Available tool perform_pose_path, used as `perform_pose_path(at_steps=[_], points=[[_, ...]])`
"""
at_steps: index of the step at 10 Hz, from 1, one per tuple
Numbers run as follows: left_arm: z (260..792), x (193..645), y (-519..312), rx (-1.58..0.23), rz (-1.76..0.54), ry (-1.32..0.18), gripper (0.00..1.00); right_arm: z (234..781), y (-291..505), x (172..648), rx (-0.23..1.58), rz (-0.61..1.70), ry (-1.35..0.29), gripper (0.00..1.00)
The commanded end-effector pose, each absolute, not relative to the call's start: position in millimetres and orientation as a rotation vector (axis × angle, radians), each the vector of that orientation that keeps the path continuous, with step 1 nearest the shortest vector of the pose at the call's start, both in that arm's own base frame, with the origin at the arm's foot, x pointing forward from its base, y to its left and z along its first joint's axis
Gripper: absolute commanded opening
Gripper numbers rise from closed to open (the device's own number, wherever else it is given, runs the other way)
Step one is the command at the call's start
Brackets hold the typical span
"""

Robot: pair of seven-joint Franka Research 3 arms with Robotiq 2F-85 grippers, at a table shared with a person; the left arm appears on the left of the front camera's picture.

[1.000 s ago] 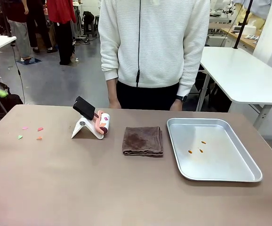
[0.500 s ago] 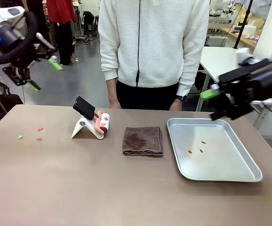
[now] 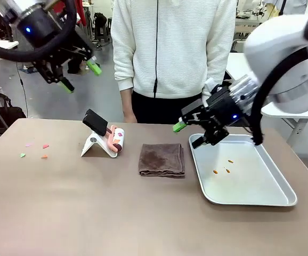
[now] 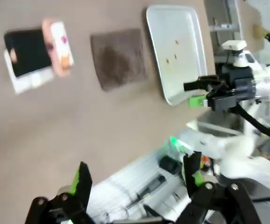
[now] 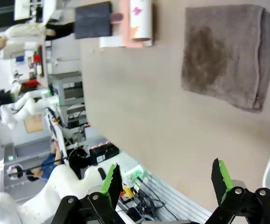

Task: Clean the surface of the table.
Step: Hold the Lint Roller with your left hand and the towel with your right hand.

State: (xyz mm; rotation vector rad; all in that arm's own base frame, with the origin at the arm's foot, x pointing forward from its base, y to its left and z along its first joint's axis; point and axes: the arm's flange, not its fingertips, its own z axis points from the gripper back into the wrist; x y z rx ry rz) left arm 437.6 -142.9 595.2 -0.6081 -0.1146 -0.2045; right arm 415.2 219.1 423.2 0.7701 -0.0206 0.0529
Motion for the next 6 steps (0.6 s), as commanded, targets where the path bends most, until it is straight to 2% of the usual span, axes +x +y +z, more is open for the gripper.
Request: perform_pose_path(at_steps=[1, 3, 4, 5, 6], points=[[539.3, 420.1, -146.9, -0.582, -0.269, -0.225, 1.00, 414.1, 228.5, 430.4, 0.767, -0.021, 0.005, 1.00], [502.8, 424.1, -152.6, -0.486, -0.278, -0.194, 1.00, 410.5, 222.4, 427.7, 0.831, -0.031, 0.031, 1.00], [492.1, 429.8, -155.2, -0.465, -0.207, -0.155, 1.00, 398.4, 222.7, 427.7, 0.766, 0.007, 0.012, 1.00], [517.7, 422.1, -153.0, -0.518, -0.280, -0.202, 1.00, 398.4, 222.7, 427.7, 0.766, 0.007, 0.012, 1.00], [517.7, 422.1, -153.0, -0.518, -0.280, -0.202, 1.00, 398.4, 222.7, 427.7, 0.766, 0.007, 0.012, 1.00]])
